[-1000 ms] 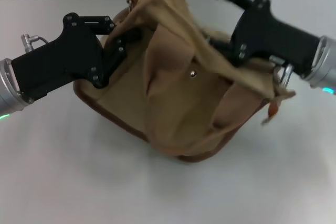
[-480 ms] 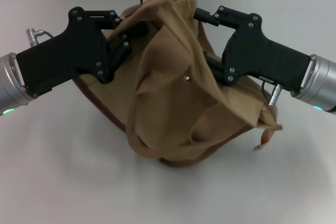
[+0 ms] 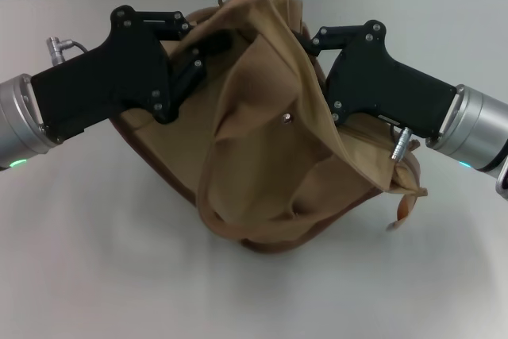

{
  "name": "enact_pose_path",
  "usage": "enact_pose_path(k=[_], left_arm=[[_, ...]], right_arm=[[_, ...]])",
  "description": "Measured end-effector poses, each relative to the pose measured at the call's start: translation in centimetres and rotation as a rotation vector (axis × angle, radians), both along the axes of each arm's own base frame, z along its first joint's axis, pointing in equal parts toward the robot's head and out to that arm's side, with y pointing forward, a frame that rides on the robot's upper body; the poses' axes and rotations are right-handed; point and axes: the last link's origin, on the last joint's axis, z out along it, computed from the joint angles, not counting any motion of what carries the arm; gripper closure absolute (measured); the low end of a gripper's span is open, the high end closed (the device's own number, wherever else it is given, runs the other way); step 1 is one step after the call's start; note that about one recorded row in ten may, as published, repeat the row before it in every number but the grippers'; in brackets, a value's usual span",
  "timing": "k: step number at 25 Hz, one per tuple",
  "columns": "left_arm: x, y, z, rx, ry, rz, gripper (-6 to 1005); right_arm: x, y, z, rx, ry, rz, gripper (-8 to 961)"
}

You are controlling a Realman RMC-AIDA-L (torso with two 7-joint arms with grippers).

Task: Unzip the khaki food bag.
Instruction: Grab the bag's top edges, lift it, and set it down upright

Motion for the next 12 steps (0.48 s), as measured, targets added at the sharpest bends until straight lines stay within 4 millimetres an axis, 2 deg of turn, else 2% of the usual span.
enact_pose_path(k=[4,12], left_arm=[[0.13,0.0,-0.19,-0.009,0.006,-0.007,919],[0.11,0.05,-0.15,-0.005,0.005,-0.003,916]], right_arm=[[-0.04,0.16,-0.13,-0.002,-0.003,-0.009,935],[0.28,-0.29,-0.06,-0.004,0.029,-0.031,948]])
